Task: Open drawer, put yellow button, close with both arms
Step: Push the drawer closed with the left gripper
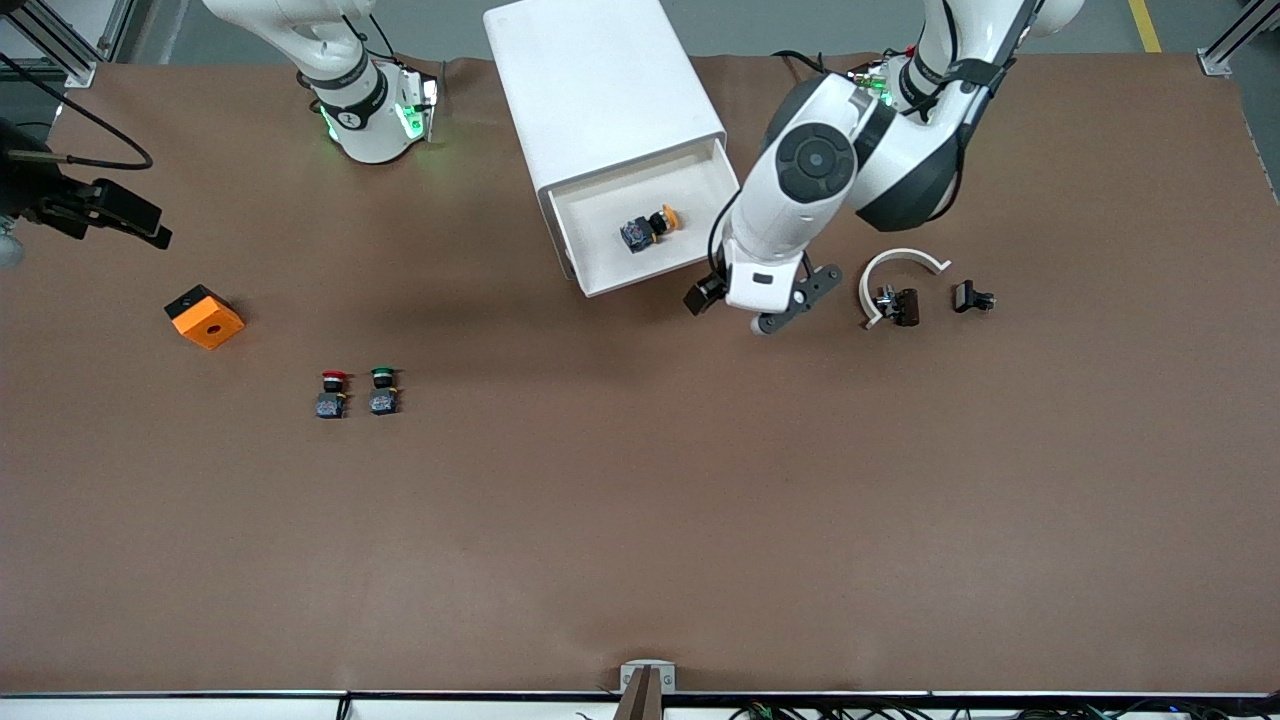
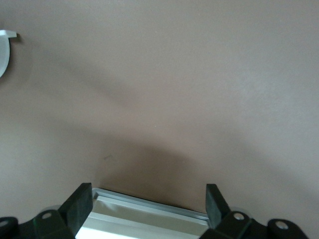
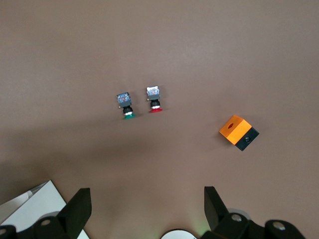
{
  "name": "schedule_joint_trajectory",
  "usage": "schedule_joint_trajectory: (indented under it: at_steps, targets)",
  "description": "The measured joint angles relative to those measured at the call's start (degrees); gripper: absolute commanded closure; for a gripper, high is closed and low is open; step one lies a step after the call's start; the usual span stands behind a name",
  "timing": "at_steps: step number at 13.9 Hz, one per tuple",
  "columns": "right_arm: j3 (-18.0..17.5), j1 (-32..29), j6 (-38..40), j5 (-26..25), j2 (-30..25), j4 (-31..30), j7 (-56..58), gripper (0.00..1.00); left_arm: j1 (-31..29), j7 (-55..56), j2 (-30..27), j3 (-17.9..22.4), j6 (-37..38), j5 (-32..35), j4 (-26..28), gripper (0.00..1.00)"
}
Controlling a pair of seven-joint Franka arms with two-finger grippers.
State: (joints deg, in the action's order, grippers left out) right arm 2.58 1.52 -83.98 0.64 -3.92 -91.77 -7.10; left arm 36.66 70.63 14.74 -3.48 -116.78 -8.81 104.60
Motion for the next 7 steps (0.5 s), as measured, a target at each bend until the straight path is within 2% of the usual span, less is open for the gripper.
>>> schedule_joint_trajectory:
  at_steps: [3, 7]
  targets:
    - [-0.35, 0.02, 0.00, 0.00, 0.00, 0.76, 0.03, 0.00, 0.15, 0.00, 1.34, -2.43, -2.62, 3.36, 0.90, 0.00]
    - [-0.36, 0.02, -0.01, 0.00, 0.01, 0.81, 0.03, 0.00, 2.47, -0.21, 2.95, -2.79, -4.10, 3.54, 0.91, 0.00]
